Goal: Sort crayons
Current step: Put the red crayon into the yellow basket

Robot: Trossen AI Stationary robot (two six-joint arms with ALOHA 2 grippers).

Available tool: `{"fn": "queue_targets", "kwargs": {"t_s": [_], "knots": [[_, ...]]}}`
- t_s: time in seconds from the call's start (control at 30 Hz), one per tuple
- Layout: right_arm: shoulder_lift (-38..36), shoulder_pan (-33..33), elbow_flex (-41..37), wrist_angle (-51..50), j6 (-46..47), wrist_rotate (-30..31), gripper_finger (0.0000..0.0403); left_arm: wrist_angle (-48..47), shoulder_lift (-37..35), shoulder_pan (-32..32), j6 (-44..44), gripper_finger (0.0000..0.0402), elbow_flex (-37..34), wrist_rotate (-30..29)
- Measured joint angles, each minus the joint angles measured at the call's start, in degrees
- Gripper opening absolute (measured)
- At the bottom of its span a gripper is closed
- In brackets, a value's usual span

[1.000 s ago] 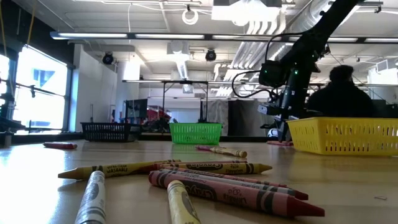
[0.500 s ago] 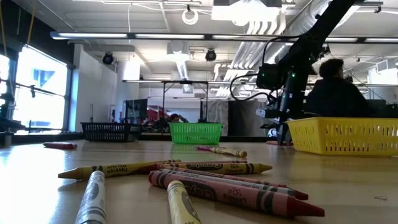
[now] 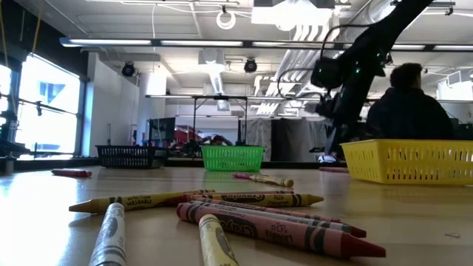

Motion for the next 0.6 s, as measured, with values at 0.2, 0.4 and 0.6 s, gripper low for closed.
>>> {"fn": "queue_targets", "kwargs": {"t_s": [0.2,0.4,0.6], "knots": [[-14.35,6.00,0.11,-3.73,3.52,-9.90,0.0009,-0.09,0.00,-0.01,3.40,0.0091,0.00,0.19],[-28.75,18.32,0.13,-18.12,14.28,-13.88,0.0011,-0.08,-0.07,0.00,7.55,0.0091,0.00,-1.23],[-35.37,34.41,0.15,-32.35,34.24,-5.08,0.0010,-0.05,-0.71,0.00,11.12,0.0091,-0.02,-2.21]]}}
